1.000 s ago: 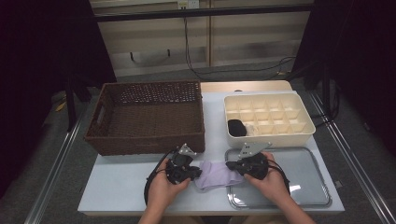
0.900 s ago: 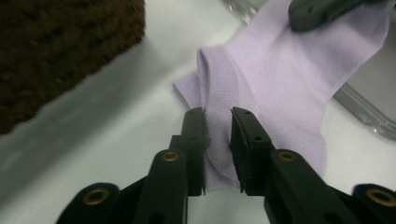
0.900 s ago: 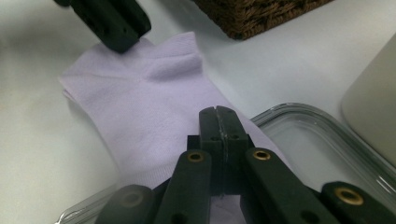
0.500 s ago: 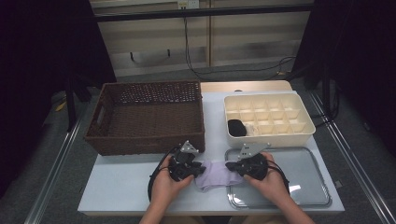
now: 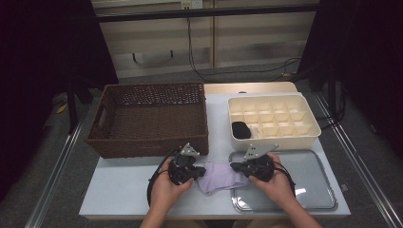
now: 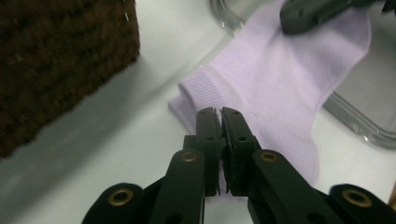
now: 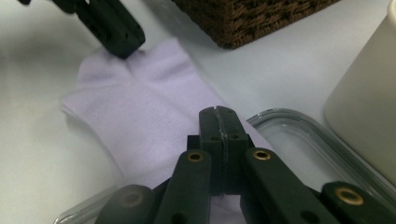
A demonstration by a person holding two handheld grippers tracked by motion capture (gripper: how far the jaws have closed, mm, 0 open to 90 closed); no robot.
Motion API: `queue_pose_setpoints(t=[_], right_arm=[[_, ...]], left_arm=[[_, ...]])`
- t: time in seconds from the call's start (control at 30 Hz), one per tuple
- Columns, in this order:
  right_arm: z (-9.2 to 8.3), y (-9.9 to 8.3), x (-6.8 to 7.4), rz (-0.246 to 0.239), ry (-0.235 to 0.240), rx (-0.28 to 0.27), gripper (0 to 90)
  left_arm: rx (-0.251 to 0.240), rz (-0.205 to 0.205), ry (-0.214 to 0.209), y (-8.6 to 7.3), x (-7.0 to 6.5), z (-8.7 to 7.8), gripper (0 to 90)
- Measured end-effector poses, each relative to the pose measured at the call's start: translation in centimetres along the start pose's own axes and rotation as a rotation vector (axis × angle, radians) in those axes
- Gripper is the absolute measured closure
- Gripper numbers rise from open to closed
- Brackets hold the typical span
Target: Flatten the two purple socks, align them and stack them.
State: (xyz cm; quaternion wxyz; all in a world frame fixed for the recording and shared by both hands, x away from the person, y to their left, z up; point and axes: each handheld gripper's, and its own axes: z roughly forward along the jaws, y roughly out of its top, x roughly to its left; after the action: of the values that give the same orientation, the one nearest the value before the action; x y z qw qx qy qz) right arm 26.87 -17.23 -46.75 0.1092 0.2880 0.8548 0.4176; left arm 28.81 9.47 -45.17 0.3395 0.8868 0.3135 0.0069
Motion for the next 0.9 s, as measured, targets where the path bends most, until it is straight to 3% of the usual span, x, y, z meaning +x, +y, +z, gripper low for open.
queue_pose_setpoints(t=[0.13,0.2,0.3,0.4,0.53,0.67,0.8,0.9], right_arm=[[0.0,0.1,-0.2,0.011,-0.009,-0.017,89.8],[-0.1,0.2,-0.1,0.0,-0.027,-0.019,83.9],[-0.2,0.4,0.3,0.003,-0.013,-0.033,81.5],[0.1,0.6,1.1,0.016,0.033,-0.049,77.0],[0.9,0.4,2.2,-0.018,0.057,0.005,73.4],[0.1,0.5,2.0,-0.005,0.037,0.01,73.5],[0.4,-0.2,1.9,-0.026,-0.007,0.075,71.7],[0.6,-0.5,1.5,-0.032,-0.007,0.066,79.6]], left_arm=[[0.012,-0.013,-0.003,-0.3,0.0,0.4,86.1],[0.015,-0.014,0.002,-0.4,-0.1,0.6,86.0],[0.017,-0.022,0.001,-0.4,-0.2,0.7,85.7],[0.029,-0.009,0.007,-0.3,-0.1,0.7,85.5],[0.018,-0.016,0.013,-0.4,-0.1,0.6,85.4],[0.019,-0.011,0.013,-0.4,-0.1,0.7,85.4],[0.018,-0.012,0.01,-0.4,-0.1,0.7,85.4],[0.02,-0.011,0.012,-0.4,-0.1,0.7,85.4]])
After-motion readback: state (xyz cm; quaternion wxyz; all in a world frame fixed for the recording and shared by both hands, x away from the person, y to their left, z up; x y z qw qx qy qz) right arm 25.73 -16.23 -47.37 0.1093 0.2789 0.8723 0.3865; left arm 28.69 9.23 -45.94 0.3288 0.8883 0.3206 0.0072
